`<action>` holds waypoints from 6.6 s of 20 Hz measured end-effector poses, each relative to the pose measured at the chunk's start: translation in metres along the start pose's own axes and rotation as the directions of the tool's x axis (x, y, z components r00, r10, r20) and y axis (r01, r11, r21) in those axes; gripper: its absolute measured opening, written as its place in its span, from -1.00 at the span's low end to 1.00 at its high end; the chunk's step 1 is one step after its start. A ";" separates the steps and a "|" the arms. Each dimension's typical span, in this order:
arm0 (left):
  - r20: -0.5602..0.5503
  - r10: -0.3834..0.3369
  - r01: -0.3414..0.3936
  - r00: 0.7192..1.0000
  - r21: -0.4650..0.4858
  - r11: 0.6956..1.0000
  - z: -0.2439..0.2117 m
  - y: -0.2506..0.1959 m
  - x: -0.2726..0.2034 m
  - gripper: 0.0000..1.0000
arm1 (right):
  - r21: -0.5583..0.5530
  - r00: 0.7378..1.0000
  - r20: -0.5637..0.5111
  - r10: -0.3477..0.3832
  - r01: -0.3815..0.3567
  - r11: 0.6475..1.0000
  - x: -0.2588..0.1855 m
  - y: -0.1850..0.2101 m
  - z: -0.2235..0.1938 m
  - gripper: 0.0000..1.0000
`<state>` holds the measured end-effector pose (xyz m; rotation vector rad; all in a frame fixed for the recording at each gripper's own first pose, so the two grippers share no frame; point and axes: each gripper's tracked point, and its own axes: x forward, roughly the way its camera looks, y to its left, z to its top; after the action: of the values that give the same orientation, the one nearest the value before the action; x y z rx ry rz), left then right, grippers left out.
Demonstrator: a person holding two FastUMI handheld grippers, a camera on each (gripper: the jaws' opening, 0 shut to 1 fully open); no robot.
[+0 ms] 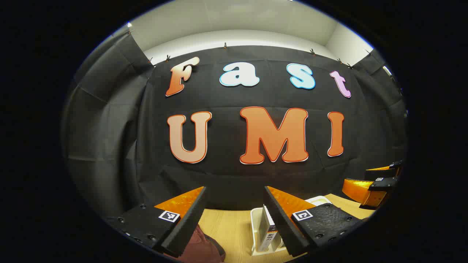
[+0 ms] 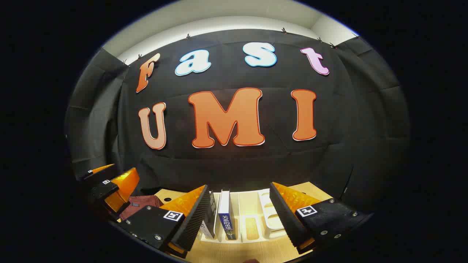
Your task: Open the schoolbag, grab two books from the bookshelf and put them into the schoolbag.
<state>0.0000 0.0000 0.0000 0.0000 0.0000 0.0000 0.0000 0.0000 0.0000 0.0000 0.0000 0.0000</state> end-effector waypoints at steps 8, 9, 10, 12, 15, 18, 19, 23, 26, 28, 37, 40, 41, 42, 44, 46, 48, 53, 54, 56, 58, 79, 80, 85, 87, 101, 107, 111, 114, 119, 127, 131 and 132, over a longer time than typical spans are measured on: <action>-0.028 0.004 -0.004 1.000 0.009 1.000 -0.007 0.003 0.006 0.92 | -0.017 1.000 -0.015 -0.006 0.006 1.000 0.005 0.001 -0.005 0.93; -0.028 0.005 -0.005 1.000 0.007 1.000 -0.007 0.005 0.007 0.92 | -0.019 1.000 -0.016 -0.004 0.003 1.000 0.005 0.002 -0.005 0.93; -0.031 0.005 -0.005 1.000 0.005 1.000 -0.009 0.005 0.006 1.00 | -0.021 1.000 -0.015 -0.002 0.002 1.000 0.005 0.004 -0.005 1.00; -0.027 0.003 -0.003 1.000 0.000 1.000 -0.009 0.006 0.006 0.92 | -0.029 1.000 -0.015 -0.003 0.002 1.000 0.006 0.005 -0.005 0.93; -0.030 0.003 -0.003 1.000 0.005 1.000 -0.011 0.006 0.006 0.92 | -0.026 1.000 -0.019 -0.003 0.002 1.000 0.005 0.005 -0.006 0.93; -0.036 0.003 -0.003 0.999 0.010 1.000 -0.014 0.007 0.006 1.00 | -0.027 1.000 -0.021 -0.013 0.012 1.000 0.005 0.002 -0.007 0.92; -0.036 0.003 -0.003 0.999 0.009 1.000 -0.014 0.006 0.007 0.92 | -0.027 1.000 -0.021 -0.014 0.013 1.000 0.006 0.003 -0.007 0.93; -0.031 -0.002 0.002 1.000 0.004 1.000 -0.014 0.006 0.006 1.00 | -0.026 0.999 -0.031 -0.011 0.010 1.000 0.006 0.003 -0.010 0.92; -0.034 -0.001 0.002 0.999 0.008 1.000 -0.016 0.006 0.009 0.92 | -0.024 0.999 -0.040 -0.006 0.005 1.000 0.005 0.005 -0.014 0.93; -0.025 0.007 -0.007 1.000 0.007 1.000 -0.014 0.009 0.009 0.92 | -0.024 0.999 -0.045 -0.003 0.002 1.000 0.006 0.005 -0.015 1.00; -0.017 0.018 -0.018 1.000 0.019 1.000 -0.016 0.015 0.014 0.92 | -0.033 0.999 -0.048 0.004 -0.006 0.999 0.013 0.008 -0.018 0.93; -0.023 0.018 -0.017 1.000 0.023 1.000 -0.018 0.014 0.015 0.92 | -0.033 0.998 -0.057 0.006 -0.008 0.999 0.014 0.009 -0.021 0.93; -0.024 0.020 -0.020 1.000 0.027 0.999 -0.018 0.016 0.015 0.92 | -0.031 0.998 -0.060 0.007 -0.009 0.999 0.014 0.008 -0.022 0.93; -0.029 0.025 -0.024 0.999 0.034 0.999 -0.022 0.018 0.016 0.92 | -0.032 0.998 -0.060 0.006 -0.008 0.999 0.014 0.008 -0.023 0.93; -0.038 0.033 -0.031 0.999 0.043 0.999 -0.026 0.021 0.016 0.92 | -0.034 0.998 -0.061 0.003 -0.006 0.999 0.015 0.008 -0.023 0.93; -0.048 0.035 -0.032 0.998 0.060 0.998 -0.032 0.022 0.016 0.92 | -0.032 0.998 -0.063 0.000 -0.002 0.999 0.017 0.006 -0.024 0.93; -0.061 0.034 -0.029 0.998 0.081 0.996 -0.038 0.022 0.016 0.92 | -0.029 0.997 -0.074 0.000 -0.002 1.000 0.018 0.005 -0.028 0.93; -0.134 0.034 -0.017 0.990 0.128 0.992 -0.065 0.029 0.014 0.92 | -0.029 0.997 -0.081 -0.008 0.006 1.000 0.021 0.001 -0.030 0.93; -0.152 0.035 -0.013 0.988 0.142 0.990 -0.073 0.031 0.015 0.92 | -0.030 0.996 -0.083 -0.013 0.011 0.999 0.022 -0.001 -0.033 0.93; -0.199 0.049 -0.013 0.979 0.178 0.984 -0.093 0.040 0.012 1.00 | -0.030 0.996 -0.089 -0.021 0.019 0.999 0.023 -0.005 -0.035 0.93; -0.245 0.050 0.002 0.968 0.204 0.979 -0.116 0.045 0.011 0.92 | -0.031 0.995 -0.096 -0.031 0.028 0.999 0.025 -0.010 -0.036 0.93; -0.621 0.175 0.230 0.764 0.516 0.825 -0.328 0.098 -0.075 0.96 | -0.097 0.967 -0.202 -0.158 0.140 0.985 0.013 -0.049 -0.080 0.93; -0.629 0.174 0.243 0.758 0.519 0.819 -0.335 0.099 -0.081 0.96 | -0.098 0.966 -0.205 -0.158 0.140 0.985 0.012 -0.048 -0.082 0.93; -0.665 0.156 0.304 0.730 0.521 0.798 -0.350 0.088 -0.101 0.96 | -0.097 0.963 -0.218 -0.156 0.138 0.986 0.012 -0.045 -0.088 0.93; -0.677 0.162 0.318 0.717 0.526 0.789 -0.357 0.086 -0.105 0.96 | -0.099 0.963 -0.221 -0.153 0.133 0.986 0.012 -0.045 -0.090 0.93; -0.718 0.263 0.368 0.645 0.593 0.717 -0.388 0.111 -0.122 0.92 | -0.082 0.958 -0.238 -0.159 0.143 0.986 0.008 -0.052 -0.097 0.93; -0.737 0.180 0.437 0.651 0.558 0.705 -0.375 0.096 -0.112 0.21 | -0.087 0.960 -0.237 -0.150 0.132 0.987 0.008 -0.050 -0.096 0.93; -0.749 0.129 0.446 0.649 0.513 0.733 -0.348 0.097 -0.093 -0.78 | -0.070 0.961 -0.247 -0.126 0.112 0.991 0.011 -0.044 -0.097 0.93; -0.795 0.055 0.489 0.605 0.425 0.762 -0.336 0.097 -0.086 -0.83 | -0.068 0.962 -0.254 -0.096 0.081 0.994 0.017 -0.034 -0.094 0.94; -0.771 -0.014 0.516 0.637 0.413 0.750 -0.287 0.107 -0.054 -0.83 | -0.061 0.955 -0.297 -0.003 -0.016 0.998 0.034 0.000 -0.089 0.94; -0.745 -0.090 0.506 0.661 0.354 0.787 -0.223 0.141 0.001 -0.83 | -0.128 0.866 -0.494 0.077 -0.160 0.979 0.070 0.062 -0.109 0.94; -0.728 -0.120 0.510 0.675 0.343 0.788 -0.194 0.156 0.026 -0.83 | -0.154 0.833 -0.543 0.105 -0.221 0.963 0.089 0.091 -0.103 0.94; -0.725 -0.126 0.511 0.677 0.340 0.790 -0.190 0.160 0.034 -0.82 | -0.151 0.821 -0.561 0.109 -0.230 0.961 0.094 0.096 -0.104 0.95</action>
<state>0.0341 0.1602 -0.1899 0.5606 0.7480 -0.3797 0.0938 0.0960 -0.1035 -0.2163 0.5816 0.1819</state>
